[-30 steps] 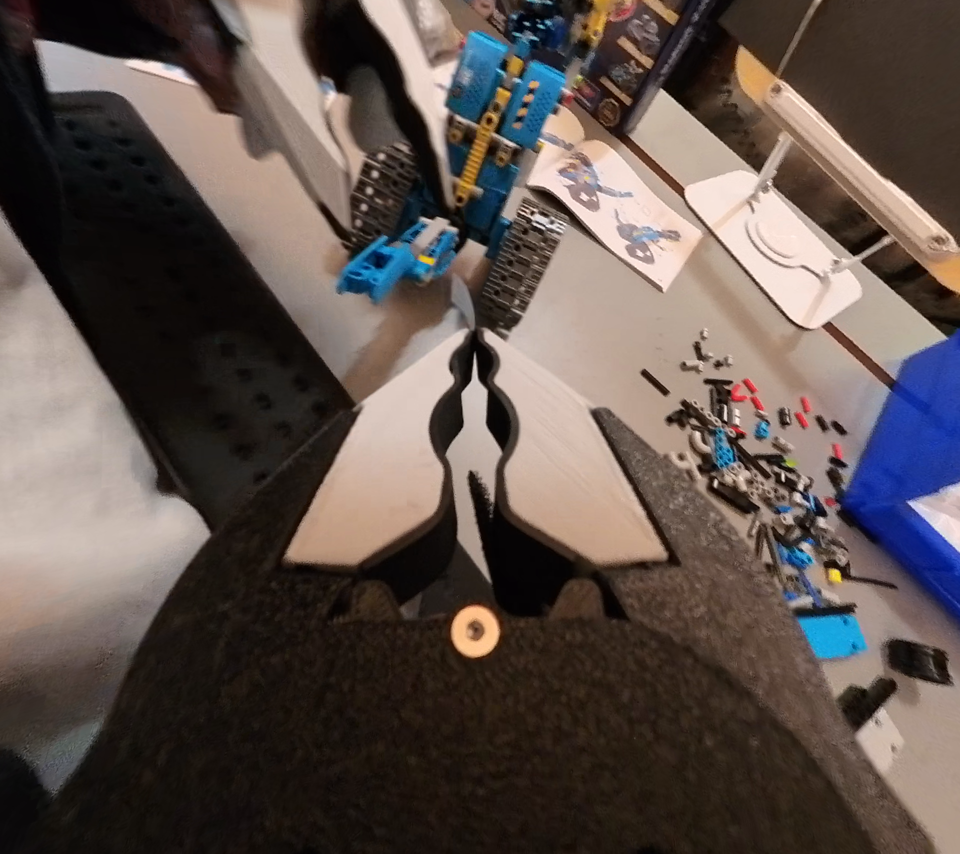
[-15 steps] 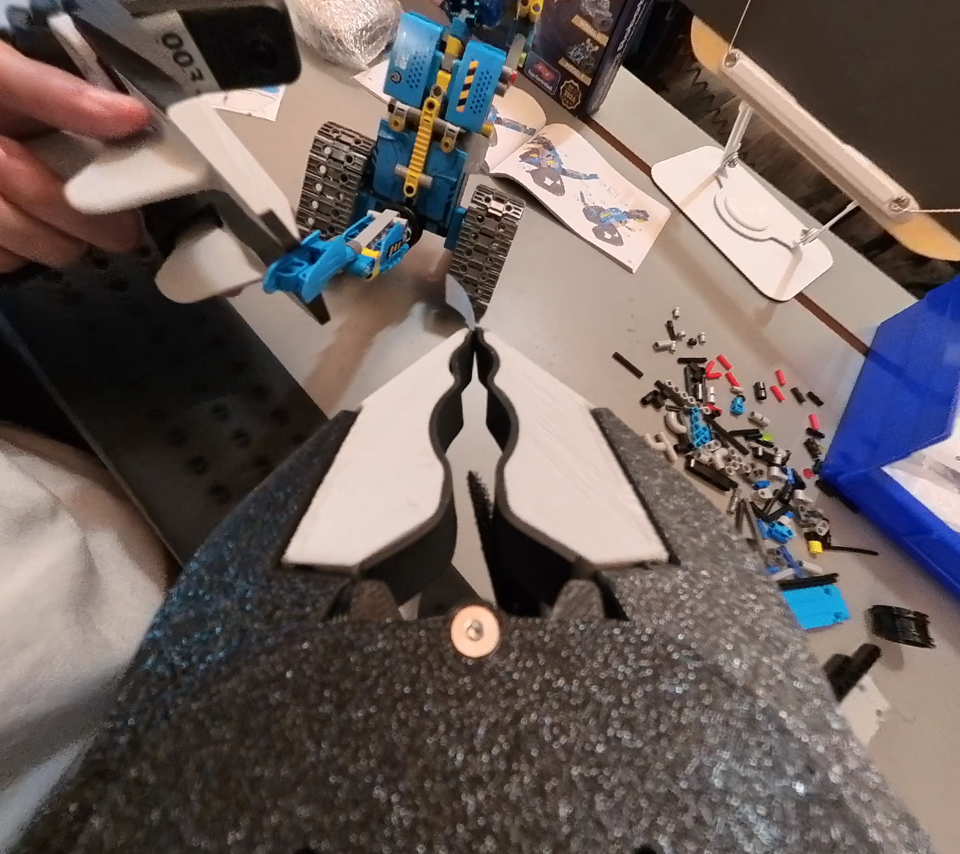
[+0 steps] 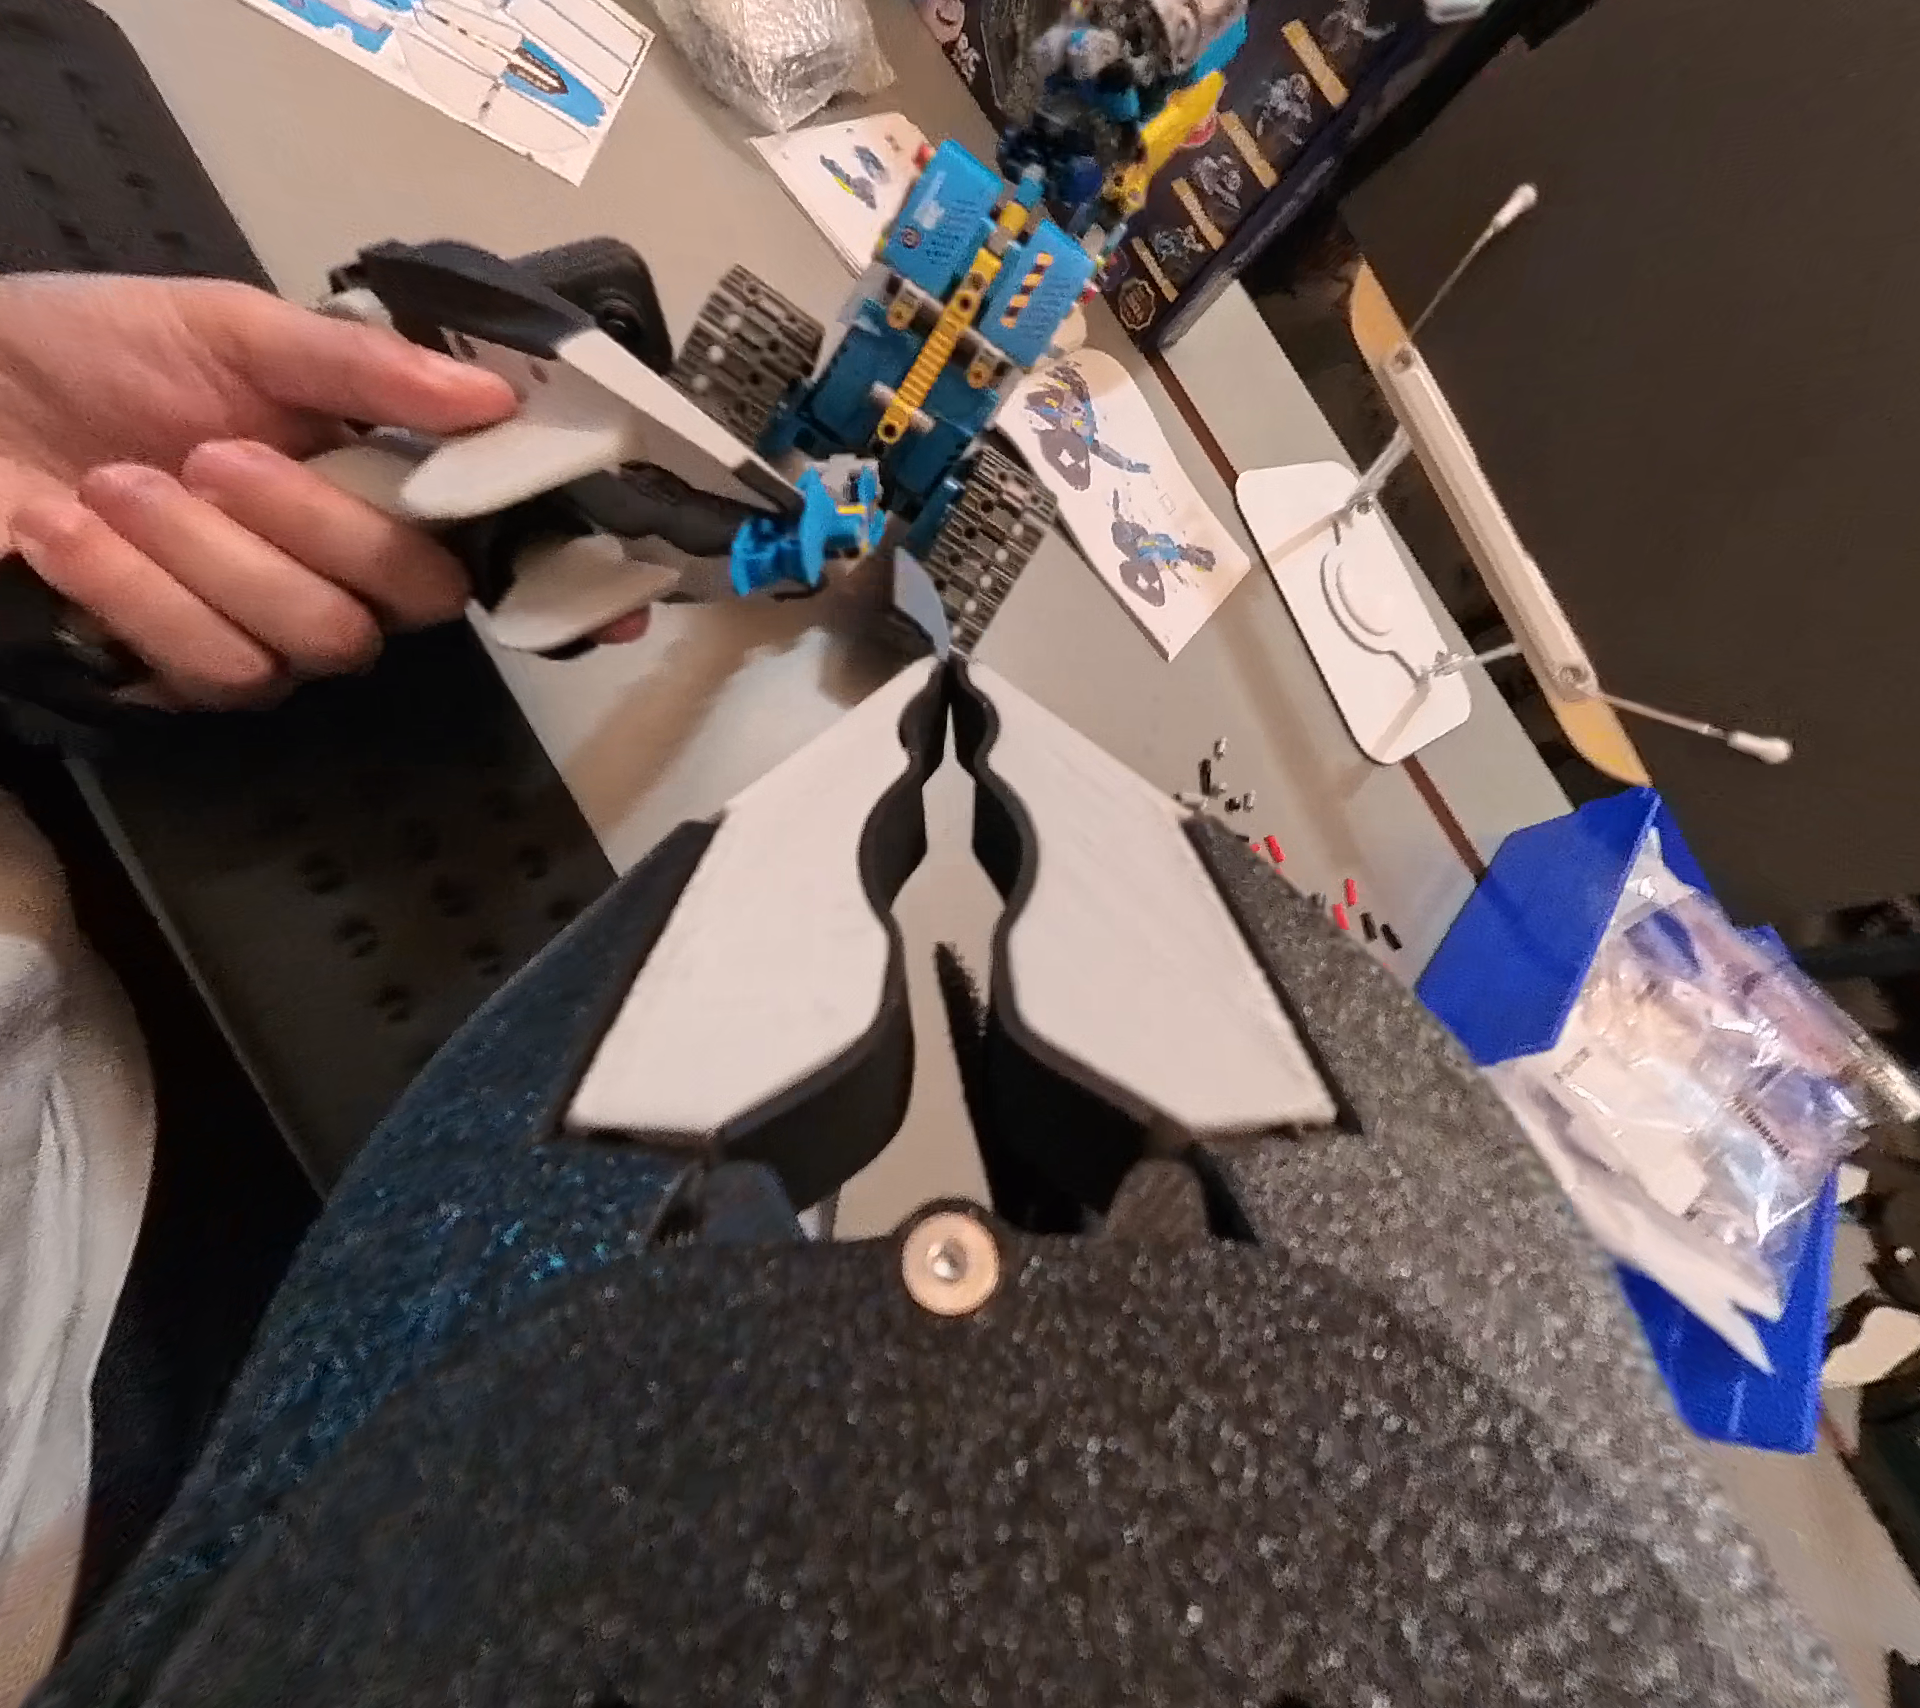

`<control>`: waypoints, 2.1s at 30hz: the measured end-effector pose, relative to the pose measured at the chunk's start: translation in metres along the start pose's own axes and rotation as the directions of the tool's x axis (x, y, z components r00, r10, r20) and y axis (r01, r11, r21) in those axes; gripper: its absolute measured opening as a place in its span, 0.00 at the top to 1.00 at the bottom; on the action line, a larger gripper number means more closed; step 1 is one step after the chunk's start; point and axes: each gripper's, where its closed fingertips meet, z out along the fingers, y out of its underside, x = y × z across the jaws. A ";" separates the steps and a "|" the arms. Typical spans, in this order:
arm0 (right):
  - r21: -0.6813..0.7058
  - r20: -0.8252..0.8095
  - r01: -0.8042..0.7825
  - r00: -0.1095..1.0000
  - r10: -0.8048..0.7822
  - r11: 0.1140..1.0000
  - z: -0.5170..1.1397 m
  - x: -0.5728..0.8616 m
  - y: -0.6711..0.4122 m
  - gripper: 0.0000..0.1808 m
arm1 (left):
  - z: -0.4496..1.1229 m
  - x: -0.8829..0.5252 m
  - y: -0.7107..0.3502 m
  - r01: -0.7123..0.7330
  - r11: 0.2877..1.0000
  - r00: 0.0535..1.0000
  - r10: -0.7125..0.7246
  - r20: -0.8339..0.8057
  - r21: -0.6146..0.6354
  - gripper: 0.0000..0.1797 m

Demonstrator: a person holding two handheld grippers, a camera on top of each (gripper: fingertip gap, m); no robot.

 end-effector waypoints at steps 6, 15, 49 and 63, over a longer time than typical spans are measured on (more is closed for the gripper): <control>-0.058 -0.017 0.171 0.985 -0.172 0.984 0.012 0.000 -0.010 1.00 | 0.007 -0.005 0.002 -0.018 1.000 0.999 0.018 -0.049 -0.003 0.93; -0.045 -0.037 0.079 0.996 -0.081 0.996 0.008 0.016 -0.002 1.00 | -0.008 -0.026 0.026 0.039 0.995 0.979 -0.018 0.202 -0.097 0.82; -0.019 -0.028 0.065 0.997 -0.066 0.998 0.001 -0.010 0.024 1.00 | -0.005 -0.054 0.015 0.049 0.999 0.882 -0.048 0.469 0.011 0.95; -0.029 -0.093 0.501 0.860 -0.501 0.865 0.019 -0.018 0.030 1.00 | -0.010 -0.061 0.019 0.014 1.000 0.930 -0.020 0.368 0.020 0.91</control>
